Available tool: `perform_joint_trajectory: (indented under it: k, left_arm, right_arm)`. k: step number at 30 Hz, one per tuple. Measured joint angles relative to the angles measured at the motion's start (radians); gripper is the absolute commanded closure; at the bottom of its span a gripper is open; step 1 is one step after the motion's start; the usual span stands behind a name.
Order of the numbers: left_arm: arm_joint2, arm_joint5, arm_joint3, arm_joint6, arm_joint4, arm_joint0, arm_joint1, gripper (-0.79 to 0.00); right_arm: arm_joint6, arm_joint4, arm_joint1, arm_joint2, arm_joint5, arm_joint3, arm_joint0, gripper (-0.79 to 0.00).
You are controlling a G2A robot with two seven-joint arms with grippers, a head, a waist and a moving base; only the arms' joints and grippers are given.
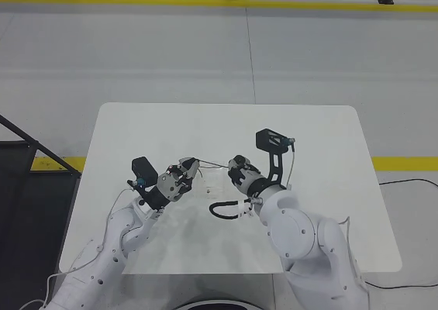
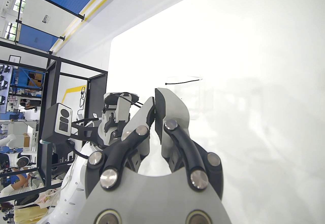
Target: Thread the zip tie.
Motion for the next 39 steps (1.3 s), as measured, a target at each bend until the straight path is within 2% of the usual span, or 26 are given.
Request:
perform_joint_trajectory:
  k: [34,39]
  left_arm:
    - [0.0,0.0,0.0,0.0,0.0,0.0,0.0,0.0]
    - [0.0,0.0,0.0,0.0,0.0,0.0,0.0,0.0]
  right_arm:
    - [-0.018,0.003,-0.001,-0.004,-0.007,-0.02,-0.021,0.0]
    - [-0.067,0.02,0.001,0.001,-0.057,-0.021,-0.062,0.0]
